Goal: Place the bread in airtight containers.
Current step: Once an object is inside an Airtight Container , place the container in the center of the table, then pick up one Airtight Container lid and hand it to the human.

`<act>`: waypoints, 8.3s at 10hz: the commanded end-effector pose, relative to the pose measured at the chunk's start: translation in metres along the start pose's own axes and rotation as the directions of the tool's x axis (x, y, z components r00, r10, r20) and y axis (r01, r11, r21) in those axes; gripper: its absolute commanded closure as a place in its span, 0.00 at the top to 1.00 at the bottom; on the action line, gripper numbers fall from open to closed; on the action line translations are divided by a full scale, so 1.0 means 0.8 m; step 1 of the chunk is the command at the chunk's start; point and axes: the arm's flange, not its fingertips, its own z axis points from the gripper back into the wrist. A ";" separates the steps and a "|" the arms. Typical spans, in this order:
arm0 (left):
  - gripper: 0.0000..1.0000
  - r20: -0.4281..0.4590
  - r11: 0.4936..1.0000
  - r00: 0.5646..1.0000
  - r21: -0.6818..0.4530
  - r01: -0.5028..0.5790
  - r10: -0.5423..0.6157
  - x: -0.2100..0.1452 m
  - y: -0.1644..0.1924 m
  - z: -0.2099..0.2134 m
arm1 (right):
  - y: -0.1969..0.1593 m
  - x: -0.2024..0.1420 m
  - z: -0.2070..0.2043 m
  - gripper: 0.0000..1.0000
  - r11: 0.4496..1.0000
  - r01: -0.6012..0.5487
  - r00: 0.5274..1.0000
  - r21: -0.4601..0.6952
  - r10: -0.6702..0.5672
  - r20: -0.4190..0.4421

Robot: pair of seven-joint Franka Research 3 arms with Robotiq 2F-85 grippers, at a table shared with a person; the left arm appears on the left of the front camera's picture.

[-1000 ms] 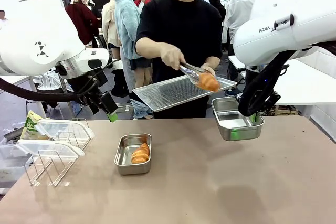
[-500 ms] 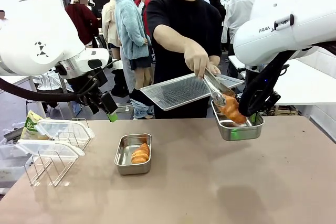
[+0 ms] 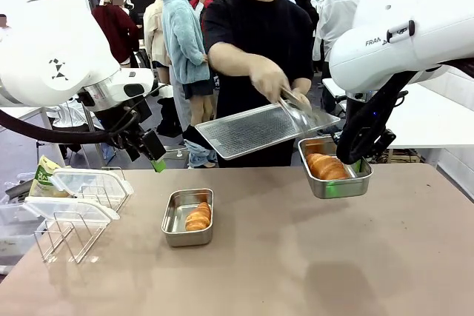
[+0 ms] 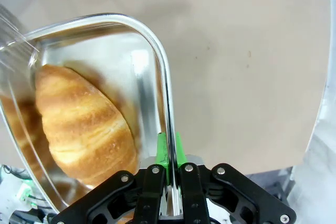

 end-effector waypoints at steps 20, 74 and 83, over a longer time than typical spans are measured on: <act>1.00 0.002 1.000 1.000 0.008 -0.002 0.002 -0.002 0.000 0.002 | 0.000 0.000 0.000 0.00 1.000 0.000 1.000 0.000 0.000 0.000; 1.00 0.002 1.000 1.000 0.008 -0.002 0.002 -0.002 0.000 0.002 | -0.123 -0.055 -0.016 1.00 0.922 -0.257 0.922 0.290 0.144 0.360; 1.00 0.002 1.000 1.000 0.008 -0.002 0.002 -0.002 0.000 0.002 | -0.127 -0.069 0.018 1.00 0.929 -0.264 0.902 0.257 0.144 0.406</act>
